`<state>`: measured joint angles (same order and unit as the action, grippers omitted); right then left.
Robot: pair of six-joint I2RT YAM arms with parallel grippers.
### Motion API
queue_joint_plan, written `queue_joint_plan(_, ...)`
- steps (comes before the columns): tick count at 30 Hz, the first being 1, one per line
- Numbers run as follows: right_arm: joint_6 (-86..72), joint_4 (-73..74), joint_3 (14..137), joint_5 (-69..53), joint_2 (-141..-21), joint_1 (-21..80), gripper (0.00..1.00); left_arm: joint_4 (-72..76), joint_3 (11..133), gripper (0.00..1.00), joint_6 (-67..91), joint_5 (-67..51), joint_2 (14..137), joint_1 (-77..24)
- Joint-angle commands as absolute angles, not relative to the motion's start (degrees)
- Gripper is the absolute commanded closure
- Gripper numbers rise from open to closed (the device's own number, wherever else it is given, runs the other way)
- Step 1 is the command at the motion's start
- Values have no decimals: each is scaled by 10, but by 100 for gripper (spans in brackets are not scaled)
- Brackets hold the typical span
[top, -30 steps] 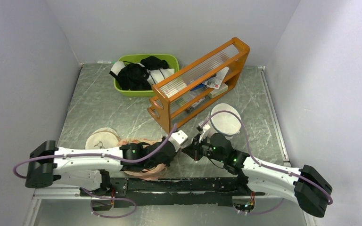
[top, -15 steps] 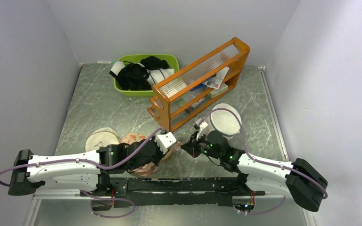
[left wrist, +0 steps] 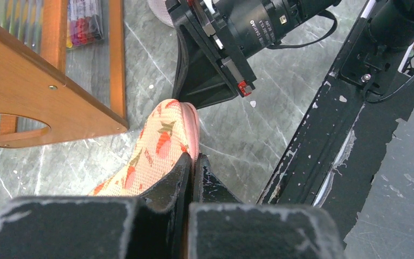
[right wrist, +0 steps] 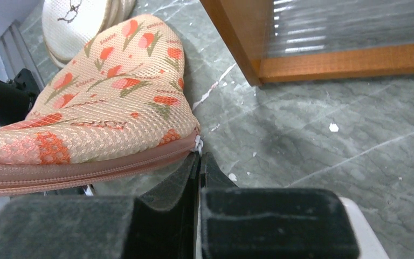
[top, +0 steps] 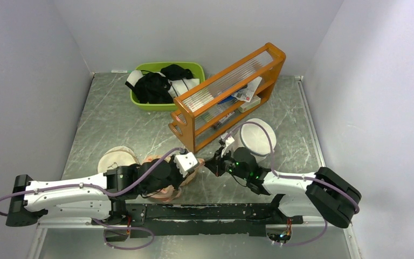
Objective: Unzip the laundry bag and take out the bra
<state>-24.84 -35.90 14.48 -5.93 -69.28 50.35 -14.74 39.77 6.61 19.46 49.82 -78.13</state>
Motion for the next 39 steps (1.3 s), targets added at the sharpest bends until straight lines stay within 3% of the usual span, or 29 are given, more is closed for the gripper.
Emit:
queue_joint_plan(1,-258,-396,141,-40,-714,494,100,-82,398,93,66,180,480,-782)
queue_joint_plan(5,-266,-327,166,-9,-707,494,100,-78,399,93,102,226,522,-782)
queue_joint_plan(11,-294,-142,184,102,-581,494,73,-51,397,93,174,254,618,-782)
queue_joint_plan(13,-303,-80,187,126,-531,493,62,-18,383,85,177,235,631,-782)
queue_joint_plan(18,-324,27,202,157,-435,493,42,10,375,46,175,203,643,-781)
queue_joint_plan(24,-292,23,196,95,-380,492,30,-1,388,21,160,160,601,-774)
queue_joint_plan(32,-232,-9,221,40,-447,493,10,-59,440,11,130,149,514,-701)
queue_joint_plan(36,-213,-17,223,23,-480,495,9,-95,479,0,96,205,482,-654)
queue_joint_plan(39,-200,-40,220,-9,-491,510,9,-118,511,1,74,248,480,-618)
